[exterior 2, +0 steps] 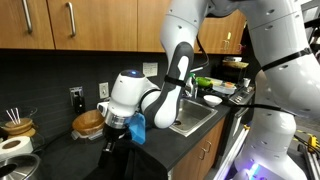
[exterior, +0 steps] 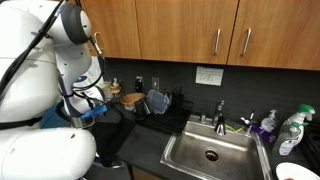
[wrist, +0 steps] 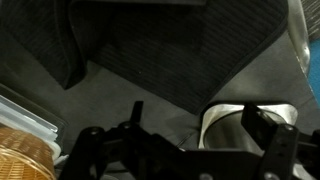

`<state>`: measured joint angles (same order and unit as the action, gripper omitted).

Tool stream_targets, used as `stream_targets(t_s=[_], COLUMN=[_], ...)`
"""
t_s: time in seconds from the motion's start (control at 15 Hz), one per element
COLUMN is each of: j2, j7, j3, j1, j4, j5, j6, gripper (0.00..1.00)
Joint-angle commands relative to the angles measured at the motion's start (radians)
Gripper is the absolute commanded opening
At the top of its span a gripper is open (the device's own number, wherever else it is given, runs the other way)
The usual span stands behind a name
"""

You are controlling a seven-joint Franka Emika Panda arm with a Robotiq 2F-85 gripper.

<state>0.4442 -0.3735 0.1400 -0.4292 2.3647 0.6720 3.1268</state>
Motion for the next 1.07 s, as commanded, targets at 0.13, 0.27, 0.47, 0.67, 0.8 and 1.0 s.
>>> stream_targets(t_s=[0.13, 0.27, 0.47, 0.67, 0.8, 1.0], j2=[0.001, -0.013, -0.019, -0.025, -0.034, -0.029], j7=[-0.044, -0.095, -0.167, -0.217, -0.243, -0.247], j3=[-0.043, -0.061, -0.07, -0.033, -0.011, 0.073], j1=[-0.025, -0.051, -0.085, -0.086, -0.08, -0.01], j4=[-0.011, 0.001, 0.013, 0.034, 0.054, 0.083], j5=[-0.016, -0.03, -0.035, -0.068, -0.093, -0.149], j6=[-0.004, -0.012, -0.012, -0.027, -0.032, -0.021], gripper=[1.0, 1.0, 1.0, 1.0, 1.0, 1.0])
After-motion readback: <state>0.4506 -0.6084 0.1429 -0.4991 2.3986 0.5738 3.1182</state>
